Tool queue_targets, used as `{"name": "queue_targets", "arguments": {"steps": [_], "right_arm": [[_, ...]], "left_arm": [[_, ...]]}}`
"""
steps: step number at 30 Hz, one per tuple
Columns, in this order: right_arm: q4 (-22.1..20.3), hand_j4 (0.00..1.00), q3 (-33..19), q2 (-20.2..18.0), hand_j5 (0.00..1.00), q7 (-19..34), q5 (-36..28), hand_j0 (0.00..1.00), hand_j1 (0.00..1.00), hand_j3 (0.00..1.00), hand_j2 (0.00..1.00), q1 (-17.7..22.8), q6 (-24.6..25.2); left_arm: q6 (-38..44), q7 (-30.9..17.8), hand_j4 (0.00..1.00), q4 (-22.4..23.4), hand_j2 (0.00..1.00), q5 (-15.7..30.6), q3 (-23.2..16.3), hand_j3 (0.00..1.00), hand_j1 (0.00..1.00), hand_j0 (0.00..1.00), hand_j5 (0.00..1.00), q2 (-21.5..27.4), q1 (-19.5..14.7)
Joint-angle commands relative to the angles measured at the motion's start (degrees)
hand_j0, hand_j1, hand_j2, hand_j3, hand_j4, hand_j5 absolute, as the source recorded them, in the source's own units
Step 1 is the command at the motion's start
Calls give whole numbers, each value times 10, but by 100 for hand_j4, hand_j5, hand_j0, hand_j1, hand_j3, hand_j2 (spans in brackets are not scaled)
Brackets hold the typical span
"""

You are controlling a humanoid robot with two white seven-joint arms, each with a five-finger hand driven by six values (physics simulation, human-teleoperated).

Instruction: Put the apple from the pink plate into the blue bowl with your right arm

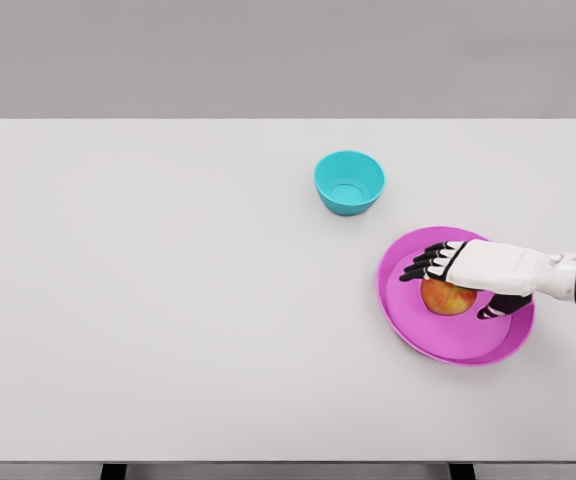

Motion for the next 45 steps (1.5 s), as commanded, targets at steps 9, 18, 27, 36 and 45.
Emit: {"name": "queue_targets", "arguments": {"steps": [9, 18, 27, 36, 45], "right_arm": [[3, 34, 0, 1, 34, 1, -3, 34, 34, 34, 34, 0, 1], [0, 31, -6, -2, 31, 1, -4, 31, 31, 31, 31, -1, 1], [11, 32, -8, 1, 32, 1, -6, 32, 32, 32, 32, -33, 1], [82, 32, -6, 41, 32, 1, -3, 32, 32, 32, 32, -87, 1], [141, 32, -3, 99, 32, 38, -3, 32, 32, 32, 32, -157, 1]], "left_arm": [[0, 0, 100, 0, 100, 0, 0, 100, 100, 100, 100, 0, 0], [0, 0, 100, 0, 100, -1, 0, 100, 100, 100, 100, 0, 0], [-1, 0, 100, 0, 100, 0, 0, 100, 100, 100, 100, 0, 0], [0, 0, 100, 0, 100, 0, 0, 100, 100, 100, 100, 0, 0], [0, 0, 100, 0, 100, 0, 0, 100, 100, 100, 100, 0, 0]]}}
